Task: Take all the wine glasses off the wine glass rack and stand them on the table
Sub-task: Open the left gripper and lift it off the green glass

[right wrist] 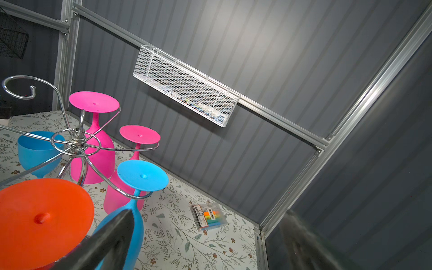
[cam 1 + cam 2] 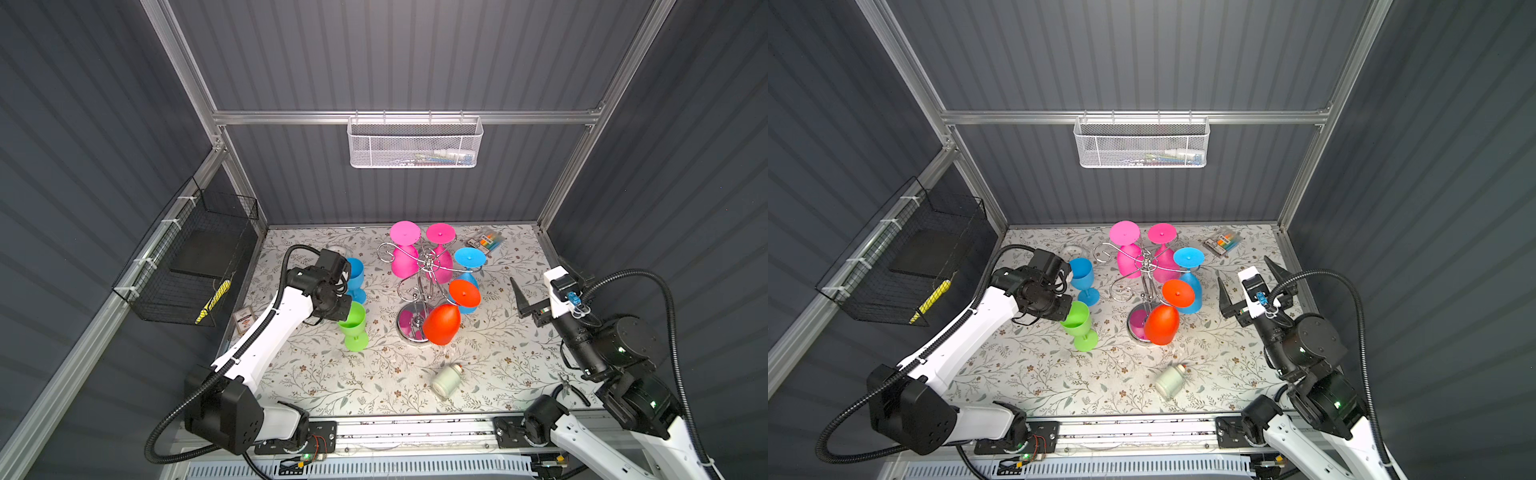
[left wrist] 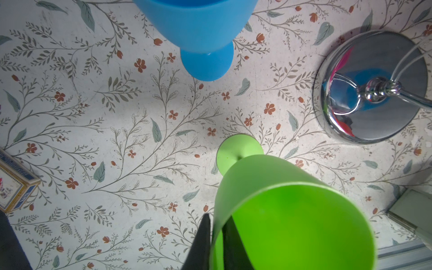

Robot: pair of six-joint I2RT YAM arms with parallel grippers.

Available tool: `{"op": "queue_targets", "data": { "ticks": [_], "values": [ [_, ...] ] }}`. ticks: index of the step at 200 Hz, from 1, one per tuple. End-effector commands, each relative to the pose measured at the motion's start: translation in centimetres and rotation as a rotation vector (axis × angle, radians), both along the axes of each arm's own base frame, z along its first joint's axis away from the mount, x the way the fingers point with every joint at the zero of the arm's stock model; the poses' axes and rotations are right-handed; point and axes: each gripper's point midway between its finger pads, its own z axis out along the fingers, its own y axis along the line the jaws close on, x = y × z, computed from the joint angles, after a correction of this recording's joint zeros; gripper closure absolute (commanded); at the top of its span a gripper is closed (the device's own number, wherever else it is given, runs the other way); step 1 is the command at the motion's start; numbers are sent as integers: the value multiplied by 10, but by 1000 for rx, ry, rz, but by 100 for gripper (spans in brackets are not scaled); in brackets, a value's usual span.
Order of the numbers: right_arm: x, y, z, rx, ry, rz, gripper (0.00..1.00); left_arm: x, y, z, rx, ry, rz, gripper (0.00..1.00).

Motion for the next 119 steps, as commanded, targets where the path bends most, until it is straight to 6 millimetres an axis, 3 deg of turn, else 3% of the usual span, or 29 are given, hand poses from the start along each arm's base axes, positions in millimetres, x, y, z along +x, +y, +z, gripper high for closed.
{"op": "queue_targets", "data": {
  "ticks": [1, 60, 93, 119],
  "values": [
    [0, -1, -2, 12, 6, -5, 1, -2, 3, 0, 2, 1, 2, 78],
    [-3, -3, 0, 18, 3, -4, 1, -2, 8, 25, 0, -53, 25, 60],
    [-3, -5, 2, 57, 10, -14, 1, 0, 10, 59, -21, -133, 39, 52],
    [5, -22, 4, 127, 39, -120, 1, 1, 6, 91, -76, -220, 27, 47]
  ]
}}
